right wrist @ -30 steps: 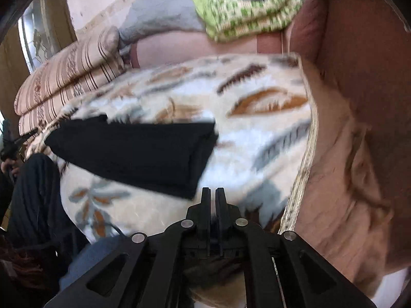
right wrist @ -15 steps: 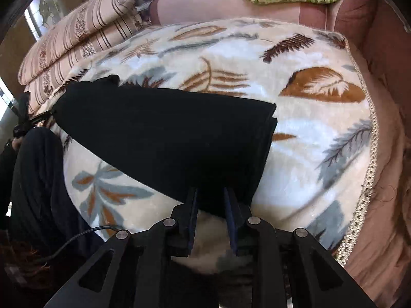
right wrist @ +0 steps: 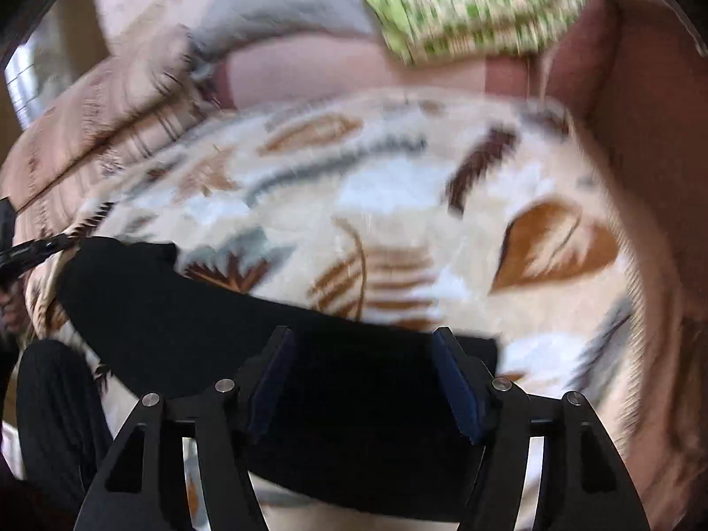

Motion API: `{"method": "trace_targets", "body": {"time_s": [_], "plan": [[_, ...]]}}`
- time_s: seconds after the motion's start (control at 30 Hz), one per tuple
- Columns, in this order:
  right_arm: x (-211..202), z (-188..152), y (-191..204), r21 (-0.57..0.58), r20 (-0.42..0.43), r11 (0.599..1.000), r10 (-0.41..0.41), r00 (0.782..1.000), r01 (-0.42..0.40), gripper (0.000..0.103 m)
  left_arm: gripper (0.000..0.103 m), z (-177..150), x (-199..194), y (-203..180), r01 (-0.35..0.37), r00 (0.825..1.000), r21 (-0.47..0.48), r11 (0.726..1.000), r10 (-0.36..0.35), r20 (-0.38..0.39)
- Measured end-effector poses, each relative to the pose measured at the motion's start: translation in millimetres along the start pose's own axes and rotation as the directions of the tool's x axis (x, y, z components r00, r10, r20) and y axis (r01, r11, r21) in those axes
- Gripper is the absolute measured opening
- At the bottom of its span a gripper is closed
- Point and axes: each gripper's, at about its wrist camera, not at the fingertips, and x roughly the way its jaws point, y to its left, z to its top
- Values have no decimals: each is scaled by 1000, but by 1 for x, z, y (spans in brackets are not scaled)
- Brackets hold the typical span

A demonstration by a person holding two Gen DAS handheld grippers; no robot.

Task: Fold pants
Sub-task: 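Lay the folded pants down and open both grippers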

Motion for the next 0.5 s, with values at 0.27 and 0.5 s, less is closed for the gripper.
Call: {"method": "trace_targets", "body": {"time_s": [0.27,0.5], "plan": [[30,-4,11,-48,-157,999,-26,987,19,86,10,7,59,17,-138,989,23,990,139,-47],[38,-5,15,-76,-184,997,-19,983,5,98,14,9,43,0,-190,980,59,980,193,-43]]}}
